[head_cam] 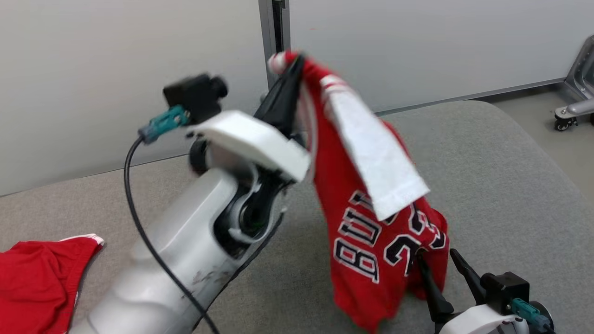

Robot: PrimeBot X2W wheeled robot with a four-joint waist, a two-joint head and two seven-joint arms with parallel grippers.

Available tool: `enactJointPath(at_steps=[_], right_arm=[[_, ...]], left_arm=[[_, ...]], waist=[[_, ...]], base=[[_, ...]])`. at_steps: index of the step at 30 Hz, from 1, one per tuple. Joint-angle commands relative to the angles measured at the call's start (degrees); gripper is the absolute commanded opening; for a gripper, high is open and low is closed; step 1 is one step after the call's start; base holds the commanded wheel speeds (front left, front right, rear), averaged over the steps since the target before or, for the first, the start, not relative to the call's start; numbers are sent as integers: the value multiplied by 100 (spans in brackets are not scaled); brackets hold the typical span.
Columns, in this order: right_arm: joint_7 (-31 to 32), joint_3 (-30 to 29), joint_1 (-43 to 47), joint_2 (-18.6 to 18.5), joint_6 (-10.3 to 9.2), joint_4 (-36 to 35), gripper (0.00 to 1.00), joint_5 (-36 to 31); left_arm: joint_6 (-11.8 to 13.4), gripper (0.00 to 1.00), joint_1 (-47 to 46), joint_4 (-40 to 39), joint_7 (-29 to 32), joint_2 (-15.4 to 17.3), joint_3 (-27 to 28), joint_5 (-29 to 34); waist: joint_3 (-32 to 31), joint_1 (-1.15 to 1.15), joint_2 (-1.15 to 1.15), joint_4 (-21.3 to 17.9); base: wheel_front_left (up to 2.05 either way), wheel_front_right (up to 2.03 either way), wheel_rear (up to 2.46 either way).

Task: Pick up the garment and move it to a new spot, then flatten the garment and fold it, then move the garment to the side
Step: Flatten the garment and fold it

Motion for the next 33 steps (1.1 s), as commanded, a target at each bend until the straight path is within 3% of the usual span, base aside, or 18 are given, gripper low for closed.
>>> enactJointPath(at_steps=[1, 5, 9, 13, 20, 33], right_arm=[[-28, 3, -47, -30, 1, -30, 100, -19], [77, -2, -108, -29, 1, -153, 100, -130], [228, -8, -180, -32, 1, -300, 100, -214], [514, -270, -201, -37, 0, -540, 100, -328], [1587, -1307, -432, -26, 2, -684, 100, -432], [2706, -1623, -1098, -34, 1, 144, 100, -604]], left_arm=[[70, 0, 262, 168, 19, 166, -5, -9], [265, 0, 1096, 962, 44, 576, 105, -265], [264, 0, 1585, 1636, -101, 805, 336, -420], [71, 0, 1805, 1923, -225, 829, 630, -627], [-113, 0, 1861, 2041, -322, 733, 422, -247], [-197, 0, 1989, 1837, -395, 524, 327, 218]], waist=[[35, 0, 0, 22], [143, 0, 0, 119], [269, 0, 0, 179], [419, 0, 0, 303], [727, 0, 0, 436], [986, 0, 0, 643]], base=[[0, 0, 0], [0, 0, 0], [0, 0, 0], [0, 0, 0], [0, 0, 0], [0, 0, 0]])
